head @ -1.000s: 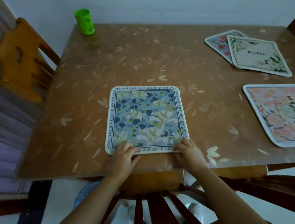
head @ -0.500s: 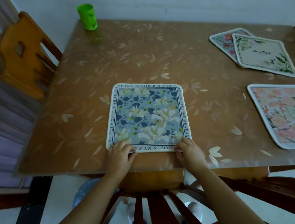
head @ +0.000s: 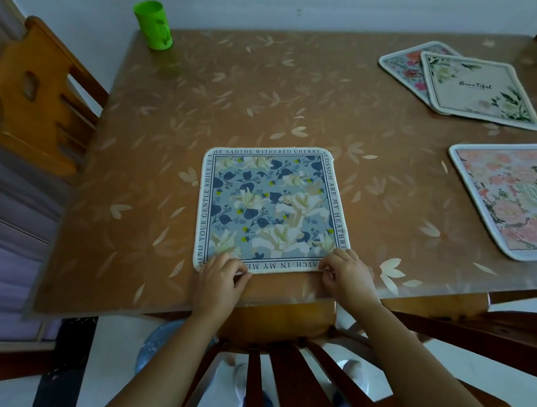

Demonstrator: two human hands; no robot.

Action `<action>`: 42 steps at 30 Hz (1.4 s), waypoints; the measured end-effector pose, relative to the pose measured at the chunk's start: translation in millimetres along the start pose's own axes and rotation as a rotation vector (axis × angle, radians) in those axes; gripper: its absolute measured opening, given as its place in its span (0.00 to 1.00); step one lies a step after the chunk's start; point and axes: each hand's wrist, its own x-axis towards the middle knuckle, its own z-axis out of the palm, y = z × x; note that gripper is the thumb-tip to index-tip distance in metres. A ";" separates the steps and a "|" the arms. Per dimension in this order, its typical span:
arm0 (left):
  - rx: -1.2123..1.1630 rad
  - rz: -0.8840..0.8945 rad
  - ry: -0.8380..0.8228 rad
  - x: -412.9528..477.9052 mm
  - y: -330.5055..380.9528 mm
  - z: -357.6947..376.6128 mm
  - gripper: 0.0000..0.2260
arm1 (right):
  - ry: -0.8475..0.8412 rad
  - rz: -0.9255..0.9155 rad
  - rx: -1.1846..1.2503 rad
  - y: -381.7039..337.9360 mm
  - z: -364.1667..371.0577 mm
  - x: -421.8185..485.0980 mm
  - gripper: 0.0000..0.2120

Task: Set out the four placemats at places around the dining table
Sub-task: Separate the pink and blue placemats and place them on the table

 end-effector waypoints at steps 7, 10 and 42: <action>-0.011 -0.010 -0.001 -4.3 0.5 3.0 0.06 | 0.028 -0.014 0.015 0.3 1.0 -6.6 0.03; -0.020 -0.025 0.010 -4.2 3.1 1.9 0.06 | 0.048 -0.032 0.009 0.6 2.8 -7.9 0.03; 0.341 -0.013 -0.136 224.0 -43.0 48.9 0.24 | 0.017 -0.194 -0.244 -23.3 36.1 221.5 0.30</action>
